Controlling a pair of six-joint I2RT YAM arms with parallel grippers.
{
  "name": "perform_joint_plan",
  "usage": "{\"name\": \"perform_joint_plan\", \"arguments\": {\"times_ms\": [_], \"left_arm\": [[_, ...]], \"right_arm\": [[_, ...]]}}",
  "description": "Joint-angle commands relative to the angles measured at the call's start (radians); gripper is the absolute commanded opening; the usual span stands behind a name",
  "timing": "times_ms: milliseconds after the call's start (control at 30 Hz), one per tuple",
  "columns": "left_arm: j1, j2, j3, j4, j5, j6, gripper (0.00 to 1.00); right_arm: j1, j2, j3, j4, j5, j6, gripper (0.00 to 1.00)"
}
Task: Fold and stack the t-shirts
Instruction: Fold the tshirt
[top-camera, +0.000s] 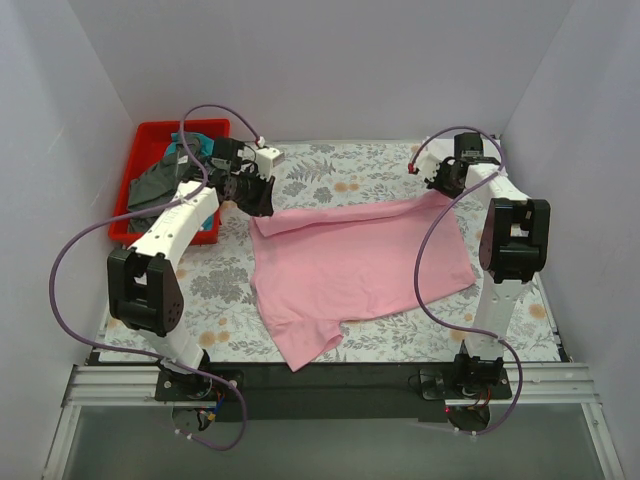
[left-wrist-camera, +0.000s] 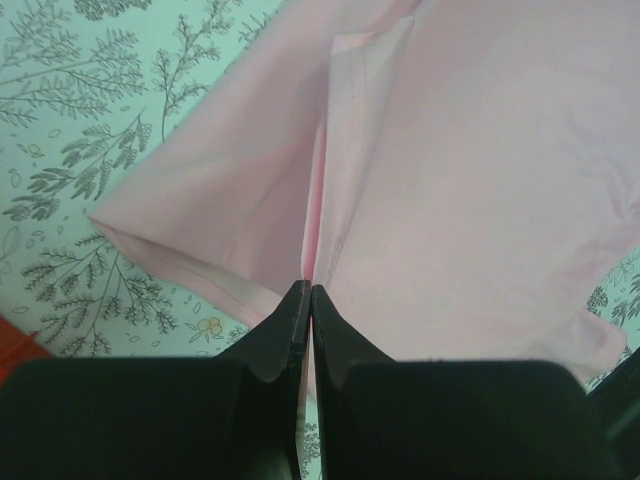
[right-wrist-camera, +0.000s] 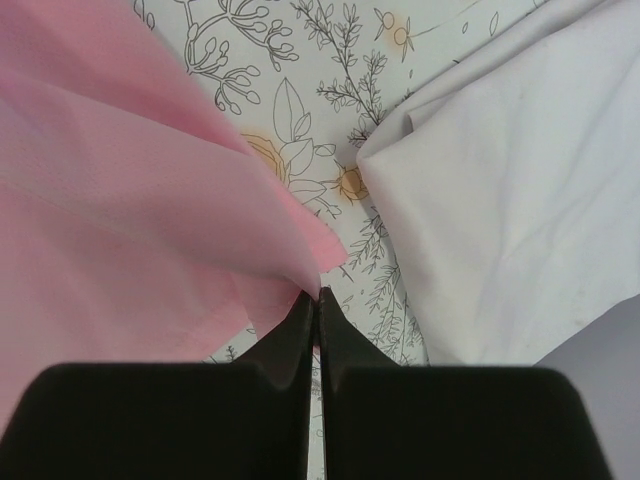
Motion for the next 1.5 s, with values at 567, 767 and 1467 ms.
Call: {"name": "perform_joint_plan", "arguments": {"times_ms": [567, 767, 1467], "left_arm": [[-0.040, -0.004, -0.173, -0.018, 0.024, 0.014, 0.00], [-0.048, 0.006, -0.194, -0.021, 0.029, 0.021, 0.00], [-0.034, 0.056, -0.079, -0.075, 0.058, 0.032, 0.30]], "right_arm": [[0.003, -0.058, -0.111, 0.036, 0.000, -0.089, 0.01], [0.003, -0.072, -0.140, 0.034, 0.012, -0.123, 0.01], [-0.009, 0.005, 0.183, -0.340, -0.093, 0.006, 0.60]]}}
